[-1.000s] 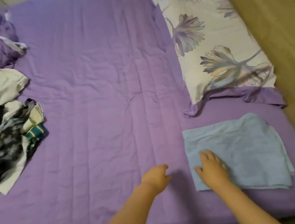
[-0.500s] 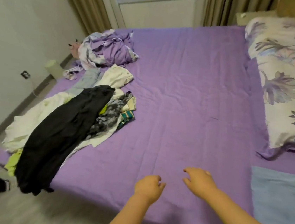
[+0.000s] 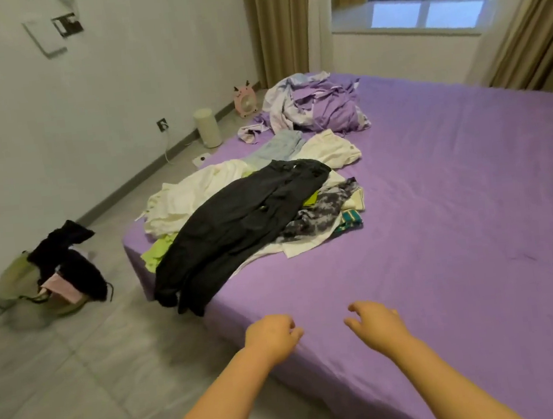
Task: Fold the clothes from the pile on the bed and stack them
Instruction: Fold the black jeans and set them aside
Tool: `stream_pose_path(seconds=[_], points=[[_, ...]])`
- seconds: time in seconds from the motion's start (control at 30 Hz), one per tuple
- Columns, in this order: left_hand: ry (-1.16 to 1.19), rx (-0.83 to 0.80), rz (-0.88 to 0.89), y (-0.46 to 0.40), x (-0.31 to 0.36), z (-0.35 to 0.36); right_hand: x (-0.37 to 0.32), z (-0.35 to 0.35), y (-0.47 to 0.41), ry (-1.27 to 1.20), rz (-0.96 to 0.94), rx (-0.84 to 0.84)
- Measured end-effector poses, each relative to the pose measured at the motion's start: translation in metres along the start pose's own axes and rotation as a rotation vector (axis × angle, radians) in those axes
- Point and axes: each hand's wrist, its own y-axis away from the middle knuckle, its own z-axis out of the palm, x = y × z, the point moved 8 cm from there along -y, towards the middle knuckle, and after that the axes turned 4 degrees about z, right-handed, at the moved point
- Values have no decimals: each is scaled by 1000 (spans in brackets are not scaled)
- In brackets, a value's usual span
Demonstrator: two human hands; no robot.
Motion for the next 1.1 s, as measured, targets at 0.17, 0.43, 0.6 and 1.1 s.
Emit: stream_pose_path(seconds=[0.17, 0.43, 0.6, 1.1], points=[[76, 27, -25, -8, -32, -10, -44, -3, -16, 50, -58, -41], [112, 44, -80, -57, -55, -39, -53, -32, -80, 70, -83, -58], [126, 102, -103, -106, -60, -75, -54, -65, -134, 49, -83, -31], [107, 3, 31, -257, -119, -165, -90, -105, -274, -48, 73, -43]])
